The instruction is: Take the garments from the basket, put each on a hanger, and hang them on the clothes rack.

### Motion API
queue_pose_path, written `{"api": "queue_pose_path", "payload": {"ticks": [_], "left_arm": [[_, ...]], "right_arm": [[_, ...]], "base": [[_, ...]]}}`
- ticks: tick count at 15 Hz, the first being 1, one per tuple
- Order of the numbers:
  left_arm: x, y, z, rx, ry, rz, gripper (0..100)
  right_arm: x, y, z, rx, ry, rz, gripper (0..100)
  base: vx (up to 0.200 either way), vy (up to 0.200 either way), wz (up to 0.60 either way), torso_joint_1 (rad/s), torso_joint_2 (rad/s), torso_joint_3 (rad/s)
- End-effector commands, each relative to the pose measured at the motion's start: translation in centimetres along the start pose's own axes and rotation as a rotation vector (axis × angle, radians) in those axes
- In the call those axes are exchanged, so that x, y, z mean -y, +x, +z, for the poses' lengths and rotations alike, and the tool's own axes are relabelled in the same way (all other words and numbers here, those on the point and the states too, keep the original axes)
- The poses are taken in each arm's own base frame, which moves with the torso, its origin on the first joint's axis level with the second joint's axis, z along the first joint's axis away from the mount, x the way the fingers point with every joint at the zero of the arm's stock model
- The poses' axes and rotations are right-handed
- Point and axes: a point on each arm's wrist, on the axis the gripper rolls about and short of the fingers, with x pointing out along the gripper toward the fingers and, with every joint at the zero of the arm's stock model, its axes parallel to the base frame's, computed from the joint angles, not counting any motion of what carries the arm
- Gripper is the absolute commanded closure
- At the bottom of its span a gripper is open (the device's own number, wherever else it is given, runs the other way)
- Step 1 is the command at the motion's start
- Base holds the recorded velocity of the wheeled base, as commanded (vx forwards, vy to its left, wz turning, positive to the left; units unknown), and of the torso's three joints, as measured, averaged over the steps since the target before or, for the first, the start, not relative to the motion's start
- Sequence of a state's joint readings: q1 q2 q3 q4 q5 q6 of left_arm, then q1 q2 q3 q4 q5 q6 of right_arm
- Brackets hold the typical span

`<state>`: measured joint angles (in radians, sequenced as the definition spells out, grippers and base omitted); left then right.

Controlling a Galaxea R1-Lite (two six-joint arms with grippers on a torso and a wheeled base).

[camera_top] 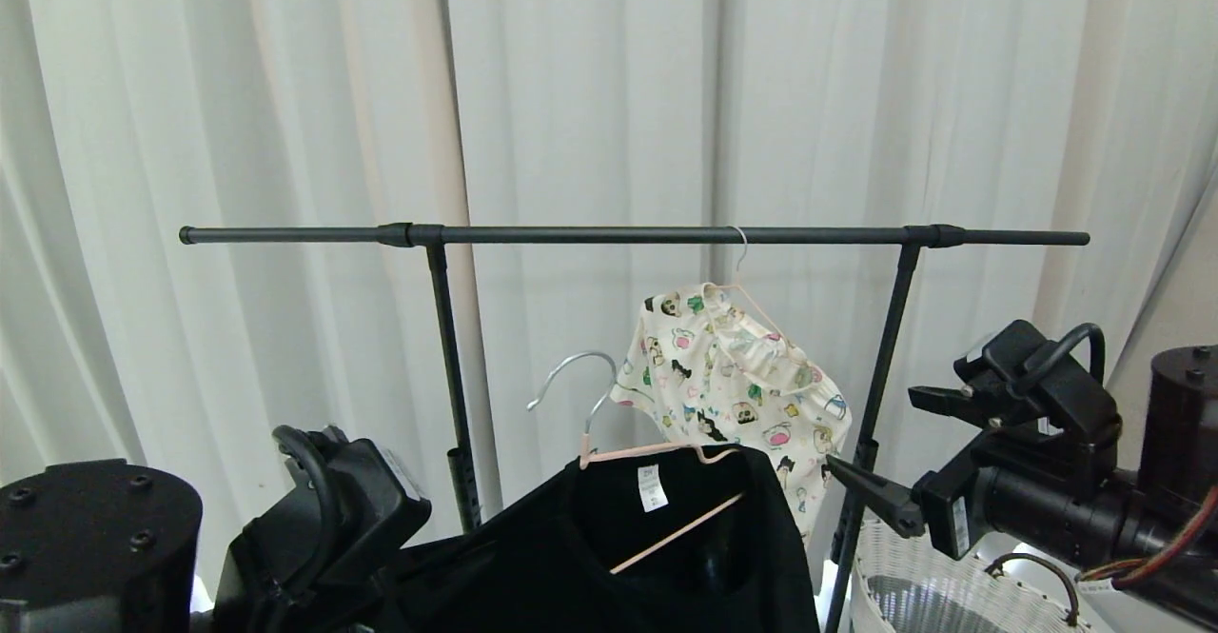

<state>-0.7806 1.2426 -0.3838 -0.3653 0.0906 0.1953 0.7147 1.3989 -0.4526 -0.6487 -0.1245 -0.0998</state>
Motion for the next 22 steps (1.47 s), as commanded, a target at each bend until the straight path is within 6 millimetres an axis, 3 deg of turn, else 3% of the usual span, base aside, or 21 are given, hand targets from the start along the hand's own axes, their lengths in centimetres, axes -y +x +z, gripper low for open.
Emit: {"api": "queue_pose_path", "payload": {"ticks": [1, 6, 11, 16, 22], "left_arm": [[0.0, 0.1, -0.1, -0.005, -0.001, 0.000, 100], [0.1, -0.3, -0.1, 0.014, -0.001, -0.017, 100], [0.4, -0.3, -0.3, 0.045, 0.011, -0.141, 100], [0.8, -0.2, -1.0, 0.053, 0.155, -0.250, 100], [1.0, -0.8, -0.8, 0.114, 0.273, -0.303, 100]], "right_arm": [[-0.4, -1.0, 0.0, 0.020, -0.007, 0.023, 0], [-1.6, -1.8, -0.2, -0.007, -0.076, 0.121, 0], [-3.0, -2.6, -0.5, -0.037, -0.182, 0.238, 0], [-6.3, -5.1, 0.3, -0.086, -0.279, 0.495, 0], [-8.3, -1.1, 0.8, -0.202, -0.272, 0.657, 0]], "base": [[0.000, 0.000, 0.00, 0.000, 0.00, 0.000], [0.000, 0.000, 0.00, 0.000, 0.00, 0.000], [0.000, 0.000, 0.00, 0.000, 0.00, 0.000], [0.000, 0.000, 0.00, 0.000, 0.00, 0.000], [0.000, 0.000, 0.00, 0.000, 0.00, 0.000]]}}
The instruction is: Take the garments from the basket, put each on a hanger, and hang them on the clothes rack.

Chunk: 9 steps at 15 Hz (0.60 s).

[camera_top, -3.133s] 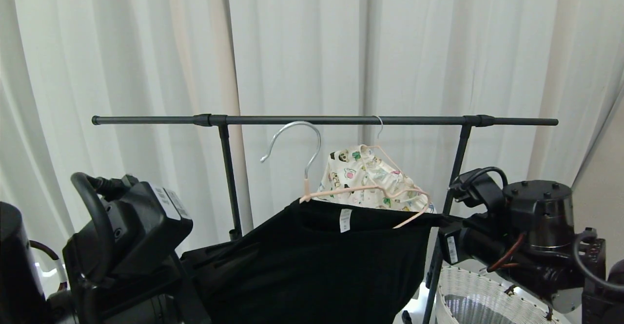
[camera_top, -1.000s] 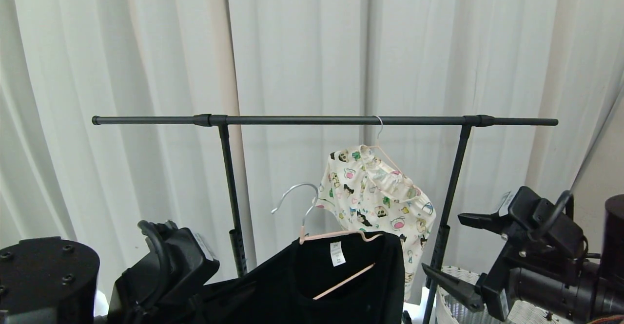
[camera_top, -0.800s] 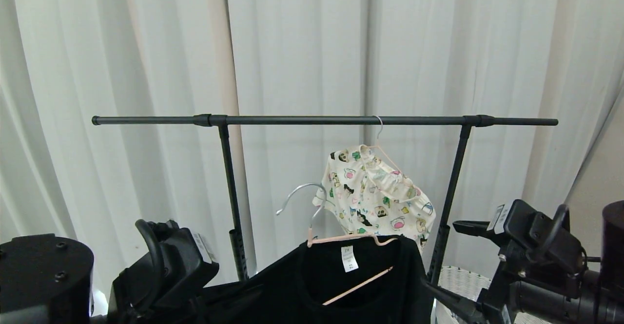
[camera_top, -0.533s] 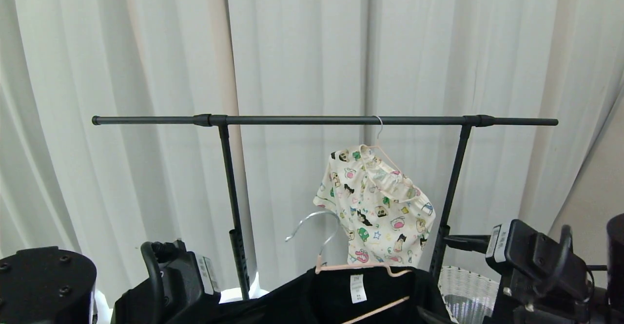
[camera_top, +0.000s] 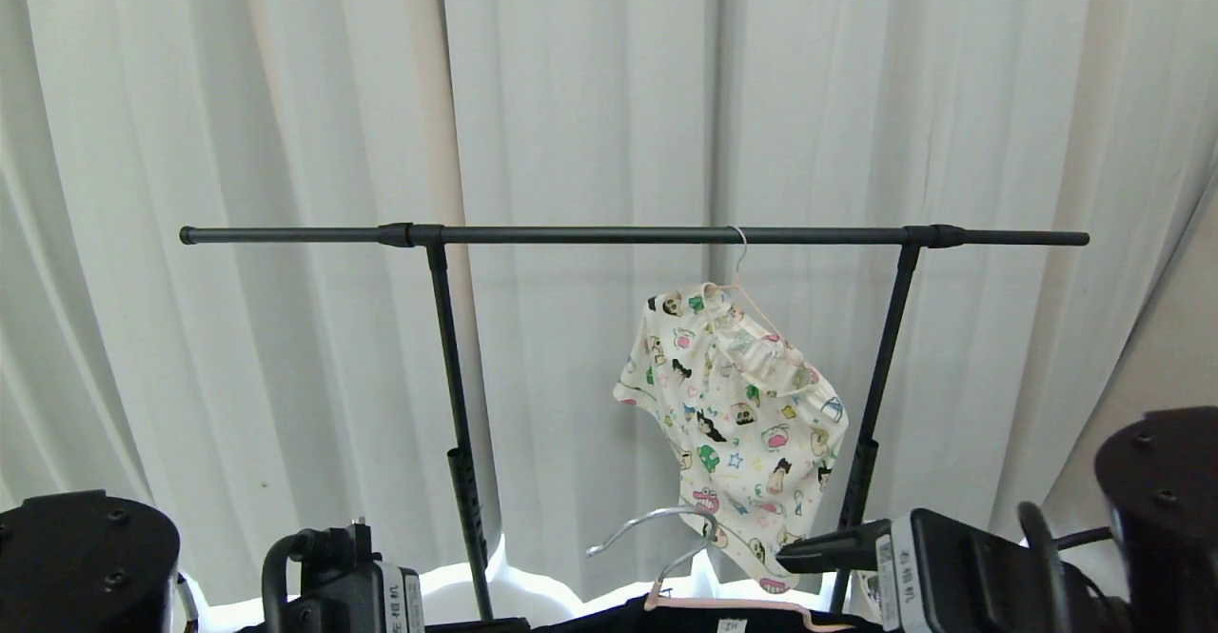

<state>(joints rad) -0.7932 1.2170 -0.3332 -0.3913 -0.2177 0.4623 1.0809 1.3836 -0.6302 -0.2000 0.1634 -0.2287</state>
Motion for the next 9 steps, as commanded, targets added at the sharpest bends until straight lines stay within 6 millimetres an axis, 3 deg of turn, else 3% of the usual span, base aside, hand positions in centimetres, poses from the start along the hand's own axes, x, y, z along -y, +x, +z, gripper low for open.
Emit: {"api": "queue_pose_path", "payload": {"ticks": [1, 9], "left_arm": [[0.1, -0.2, 0.0, 0.010, 0.029, -0.003, 100], [0.1, -1.0, 0.5, 0.052, 0.059, 0.016, 100]], "right_arm": [[0.8, 2.2, -0.5, -0.069, 0.026, 0.010, 0], [2.6, 4.1, -1.1, -0.123, 0.071, -0.019, 0]], "base": [[0.000, 0.000, 0.00, 0.000, 0.00, 0.000], [0.000, 0.000, 0.00, 0.000, 0.00, 0.000]]}}
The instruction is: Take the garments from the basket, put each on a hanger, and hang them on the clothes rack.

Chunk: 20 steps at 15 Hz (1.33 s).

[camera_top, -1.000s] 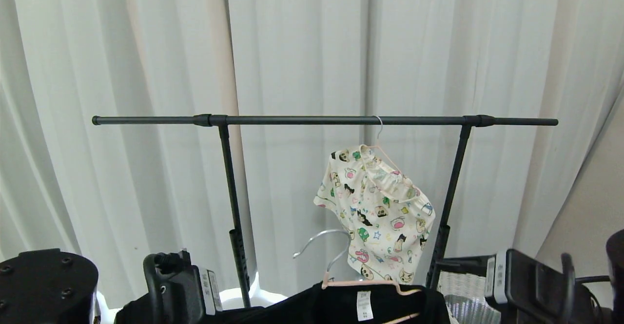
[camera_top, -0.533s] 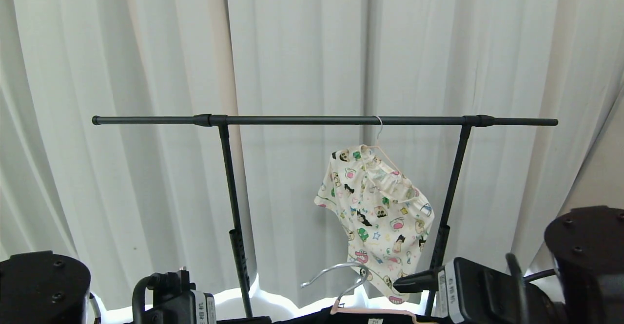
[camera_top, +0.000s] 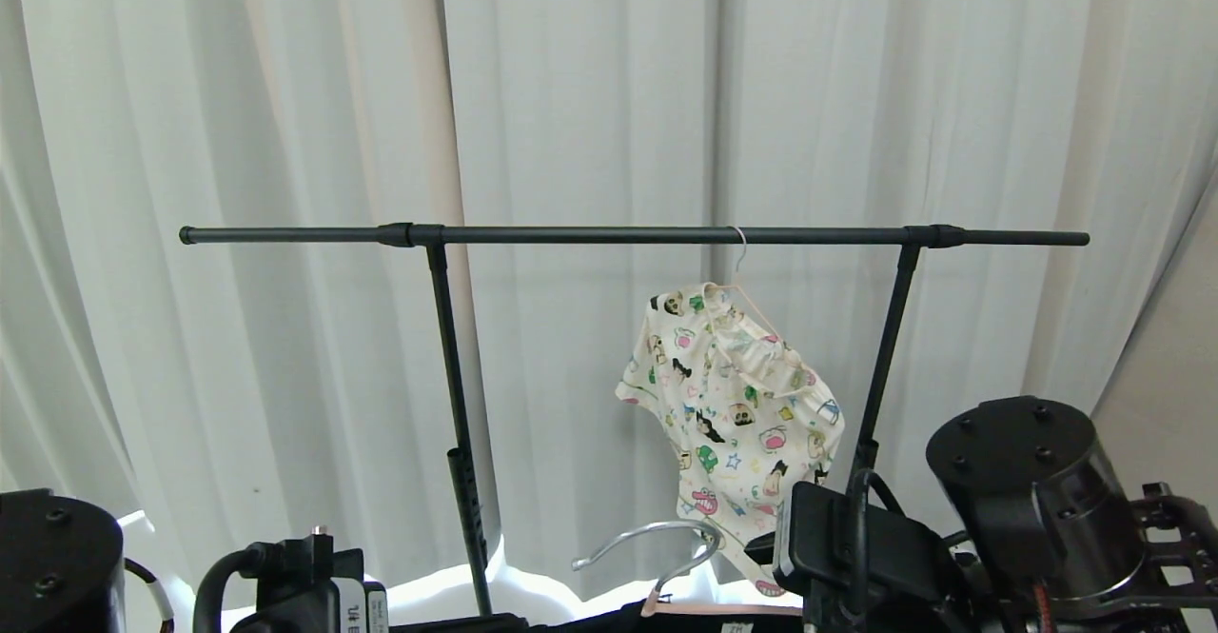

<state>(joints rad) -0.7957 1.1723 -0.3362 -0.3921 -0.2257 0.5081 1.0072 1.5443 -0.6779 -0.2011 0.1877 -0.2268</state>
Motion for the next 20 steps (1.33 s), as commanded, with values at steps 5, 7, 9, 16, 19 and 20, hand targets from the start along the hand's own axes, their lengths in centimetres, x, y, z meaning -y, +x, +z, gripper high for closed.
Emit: {"api": "queue_pose_path", "payload": {"ticks": [5, 7, 9, 16, 19, 20], "left_arm": [[0.1, -0.2, 0.2, 0.014, 0.006, 0.000, 100], [0.1, -0.2, 0.2, 0.014, 0.006, 0.000, 100], [0.1, -0.3, 0.2, 0.018, 0.007, 0.002, 100], [-0.1, -0.2, 0.1, 0.005, -0.010, 0.018, 0], [-0.3, -0.9, 0.1, 0.023, -0.014, 0.052, 0], [-0.3, -1.2, 0.1, 0.034, -0.011, 0.057, 0]], "right_arm": [[0.6, 0.5, -0.1, -0.015, 0.013, -0.015, 100], [0.6, 0.5, 0.0, -0.008, 0.009, -0.019, 100], [0.7, 0.5, 0.2, 0.021, 0.003, -0.026, 100], [0.6, -1.2, 0.8, 0.082, -0.005, -0.049, 100], [1.5, -2.1, 0.4, 0.088, 0.019, -0.095, 100], [1.9, -2.4, 0.1, 0.084, 0.033, -0.118, 100]], "base": [[0.000, 0.000, 0.00, 0.000, 0.00, 0.000], [0.000, 0.000, 0.00, 0.000, 0.00, 0.000], [0.000, 0.000, 0.00, 0.000, 0.00, 0.000], [0.000, 0.000, 0.00, 0.000, 0.00, 0.000], [0.000, 0.000, 0.00, 0.000, 0.00, 0.000], [0.000, 0.000, 0.00, 0.000, 0.00, 0.000]]}}
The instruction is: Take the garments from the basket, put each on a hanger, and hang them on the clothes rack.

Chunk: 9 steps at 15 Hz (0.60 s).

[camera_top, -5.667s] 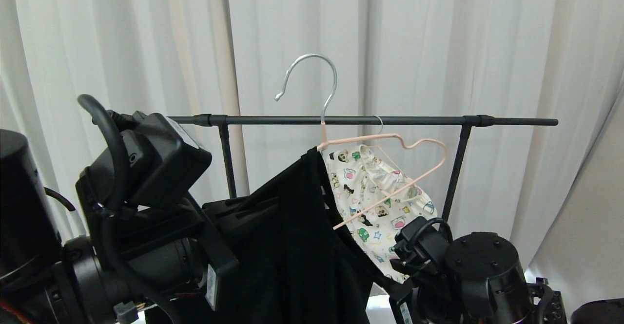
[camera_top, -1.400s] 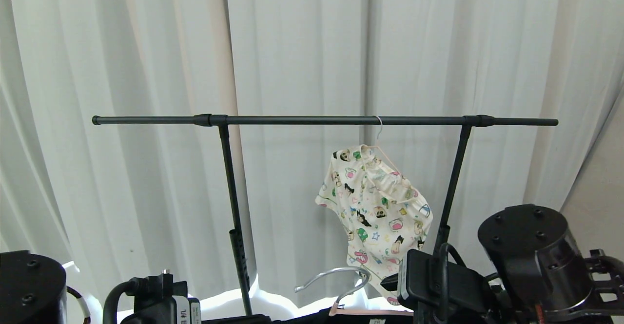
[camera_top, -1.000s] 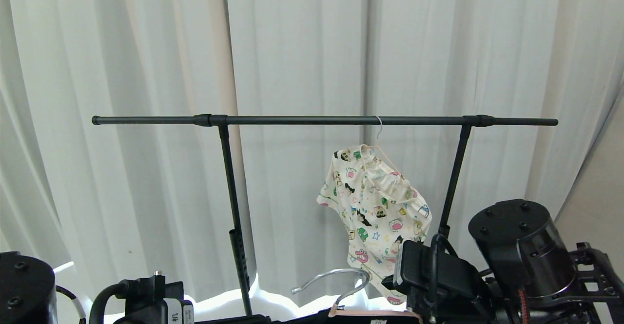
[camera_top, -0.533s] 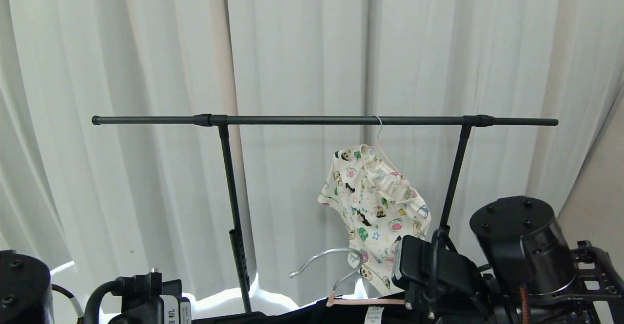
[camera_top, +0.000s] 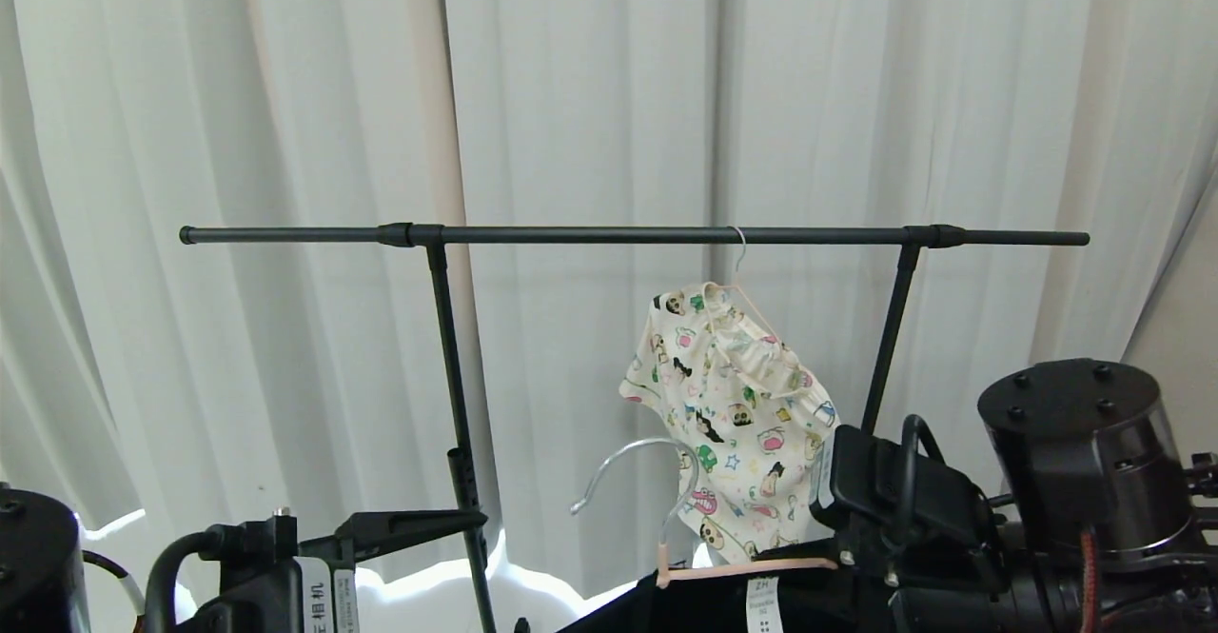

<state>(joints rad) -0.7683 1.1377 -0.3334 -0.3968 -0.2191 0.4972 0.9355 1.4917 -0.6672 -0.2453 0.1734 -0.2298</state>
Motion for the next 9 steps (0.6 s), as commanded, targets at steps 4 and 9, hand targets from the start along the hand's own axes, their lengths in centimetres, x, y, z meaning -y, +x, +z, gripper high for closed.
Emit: {"api": "queue_pose_path", "payload": {"ticks": [4, 9], "left_arm": [[0.0, -1.1, 0.4, 0.045, 0.009, 0.029, 0], [-1.0, -1.2, -0.7, -0.008, -0.153, 0.104, 0]], "right_arm": [[2.3, -1.9, -1.3, -0.010, 0.066, -0.134, 100], [3.8, -3.8, -1.4, 0.025, 0.102, -0.238, 100]], "base": [[0.000, 0.000, 0.00, 0.000, 0.00, 0.000], [0.000, 0.000, 0.00, 0.000, 0.00, 0.000]]}}
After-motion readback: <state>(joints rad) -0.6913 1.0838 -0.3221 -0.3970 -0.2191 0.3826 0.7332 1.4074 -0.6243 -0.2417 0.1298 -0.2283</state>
